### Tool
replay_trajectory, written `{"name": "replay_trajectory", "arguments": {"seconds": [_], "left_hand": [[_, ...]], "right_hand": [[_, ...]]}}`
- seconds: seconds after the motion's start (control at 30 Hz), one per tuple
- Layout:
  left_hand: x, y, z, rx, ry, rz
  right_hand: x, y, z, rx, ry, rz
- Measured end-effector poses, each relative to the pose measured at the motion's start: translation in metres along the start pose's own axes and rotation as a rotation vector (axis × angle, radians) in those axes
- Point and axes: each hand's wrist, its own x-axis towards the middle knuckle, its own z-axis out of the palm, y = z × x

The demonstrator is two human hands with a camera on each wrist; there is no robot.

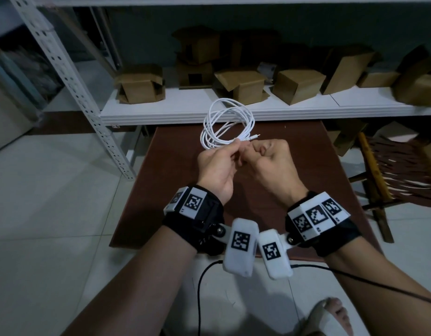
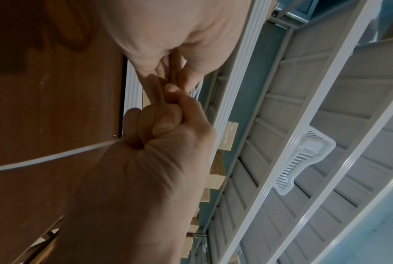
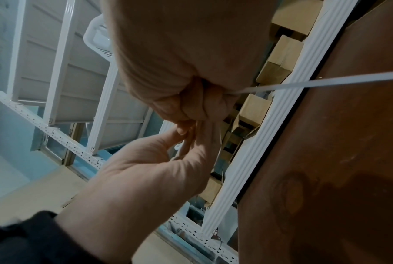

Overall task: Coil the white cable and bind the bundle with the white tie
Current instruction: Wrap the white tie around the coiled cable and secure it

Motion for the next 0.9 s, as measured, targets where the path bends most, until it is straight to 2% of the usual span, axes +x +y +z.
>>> {"name": "replay_trajectory", "arguments": {"seconds": [0.13,0.3,0.43,0.73,0.9], "left_hand": [[0.002,0.003,-0.006,-0.016,-0.081,0.036],[0.007,0.005,-0.012,-0.041,-0.151,0.105],[0.005,0.012,-0.010,-0.015,-0.192,0.105],[0.006,0.017,-0.008,-0.053,-0.142,-0.018],[0.004,0.020,-0.008,-0.062,-0.107,-0.132]], "right_hand": [[-0.004,-0.001,0.004,0.051,-0.023,-0.021],[-0.005,-0.002,0.009,0.002,0.013,-0.060],[0.001,-0.004,0.002,0.017,-0.003,-0.006],[0.007,0.003,-0.002,-0.098,-0.003,-0.089],[0.007,0.004,-0.007,-0.097,-0.001,-0.122]]}}
